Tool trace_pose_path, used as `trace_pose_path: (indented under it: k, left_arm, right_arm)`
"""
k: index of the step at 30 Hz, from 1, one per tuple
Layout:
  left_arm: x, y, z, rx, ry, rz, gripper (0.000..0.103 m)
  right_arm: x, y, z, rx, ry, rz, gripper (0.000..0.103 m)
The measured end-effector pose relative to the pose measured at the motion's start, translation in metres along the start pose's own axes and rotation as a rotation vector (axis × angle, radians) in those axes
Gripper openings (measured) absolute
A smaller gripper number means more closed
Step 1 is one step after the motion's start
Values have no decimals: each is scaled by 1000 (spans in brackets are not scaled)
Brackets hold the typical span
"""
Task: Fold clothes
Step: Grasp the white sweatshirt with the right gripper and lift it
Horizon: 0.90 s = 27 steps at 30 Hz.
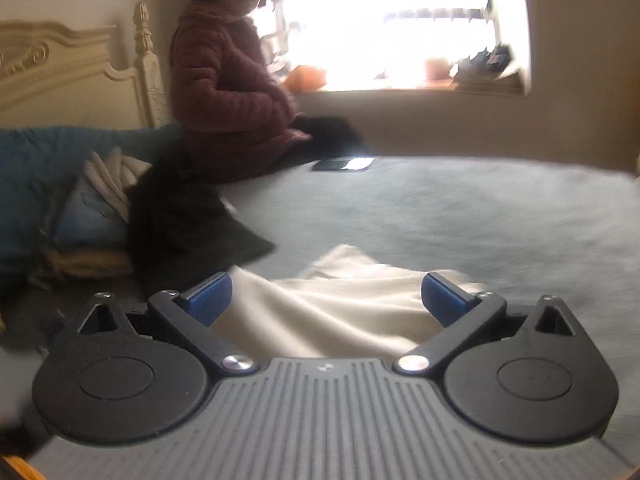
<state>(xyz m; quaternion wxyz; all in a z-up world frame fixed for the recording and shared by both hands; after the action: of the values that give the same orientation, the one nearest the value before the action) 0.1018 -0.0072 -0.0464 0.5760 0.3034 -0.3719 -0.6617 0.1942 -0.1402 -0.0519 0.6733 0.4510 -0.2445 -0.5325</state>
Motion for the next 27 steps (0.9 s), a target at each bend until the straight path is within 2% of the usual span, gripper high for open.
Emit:
trace_pose_path:
  k: [3, 5, 7, 9, 11, 12, 14, 17, 22, 27]
  left_arm:
    - [4, -2, -14, -37, -26, -16, 86]
    - [7, -4, -23, -61, -46, -15, 70]
    - [10, -6, -30, -80, -63, -17, 59]
    - [14, -8, -31, -82, -70, -20, 51]
    - [17, -9, -29, -79, -77, -24, 43]
    - [18, -10, -27, -75, -82, -29, 41]
    - [20, -10, -23, -69, -103, -37, 34]
    - [23, -8, -14, -66, -157, -33, 31]
    - [43, -15, 11, -86, -277, -64, 31]
    - [60, -37, 37, -162, -442, -116, 31]
  right_arm:
    - [-1, 11, -41, -93, 61, -38, 101]
    - [-7, 8, -64, -155, 95, -49, 100]
    - [-14, 1, -82, -210, 130, -48, 100]
    - [-21, -11, -88, -260, 122, -18, 88]
    - [-24, -18, -86, -288, 95, 29, 60]
    - [-24, -20, -81, -292, 86, 48, 54]
    - [-22, -23, -70, -295, 78, 71, 34]
    - [-16, -29, -44, -286, 66, 74, 19]
    - [1, -51, 7, -285, 25, 17, 15]
    - [30, -82, 52, -316, 7, -121, 14]
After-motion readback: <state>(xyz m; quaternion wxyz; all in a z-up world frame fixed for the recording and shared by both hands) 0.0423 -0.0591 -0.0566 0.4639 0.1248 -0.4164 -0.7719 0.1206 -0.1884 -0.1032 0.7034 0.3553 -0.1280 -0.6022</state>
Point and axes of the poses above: each gripper's, at about its wrist camera, not at the fingertips, and z roughly against the way its jaws point, x to its right, y to its top, the point moved 1 cm from there along -z, roughly the way its jaws point, and after that the axes turned 3 degrees about z, right-handed, at the moved point
